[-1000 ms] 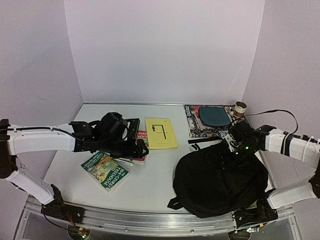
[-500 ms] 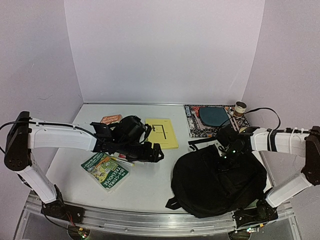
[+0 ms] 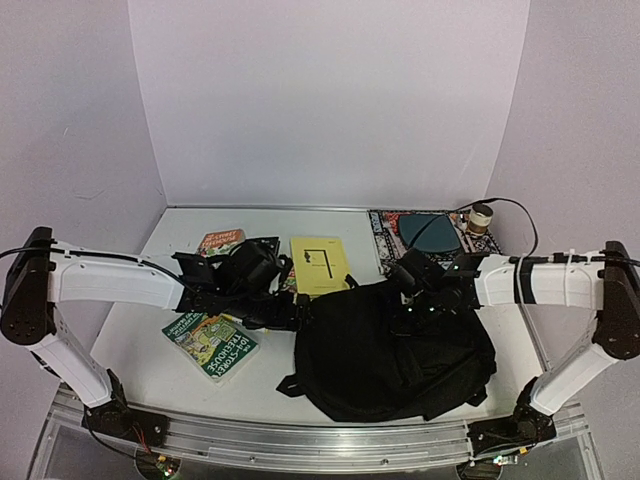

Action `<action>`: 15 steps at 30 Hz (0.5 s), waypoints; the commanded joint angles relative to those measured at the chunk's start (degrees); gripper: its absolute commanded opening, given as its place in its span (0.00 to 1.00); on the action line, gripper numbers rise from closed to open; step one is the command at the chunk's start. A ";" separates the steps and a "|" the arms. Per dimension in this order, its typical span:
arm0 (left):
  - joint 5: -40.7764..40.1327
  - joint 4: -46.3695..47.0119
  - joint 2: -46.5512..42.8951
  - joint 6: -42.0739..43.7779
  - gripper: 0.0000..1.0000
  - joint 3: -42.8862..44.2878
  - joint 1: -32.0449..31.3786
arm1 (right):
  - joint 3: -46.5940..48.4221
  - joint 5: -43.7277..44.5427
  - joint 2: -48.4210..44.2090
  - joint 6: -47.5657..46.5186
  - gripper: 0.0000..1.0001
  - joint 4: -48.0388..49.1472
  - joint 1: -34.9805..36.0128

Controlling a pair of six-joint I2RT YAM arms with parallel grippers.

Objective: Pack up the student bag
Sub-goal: Move the student bag to the center of the board.

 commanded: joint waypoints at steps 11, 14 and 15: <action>-2.60 0.90 1.88 -2.00 0.72 -2.92 -1.13 | 6.83 5.08 6.22 4.85 0.08 7.44 4.06; -2.57 0.90 3.38 -1.79 0.59 -2.16 -1.21 | 6.04 4.56 5.03 1.70 0.21 7.38 4.05; -2.67 0.90 3.75 -1.70 0.53 -1.98 -1.23 | 5.55 4.42 4.16 0.26 0.26 7.33 4.06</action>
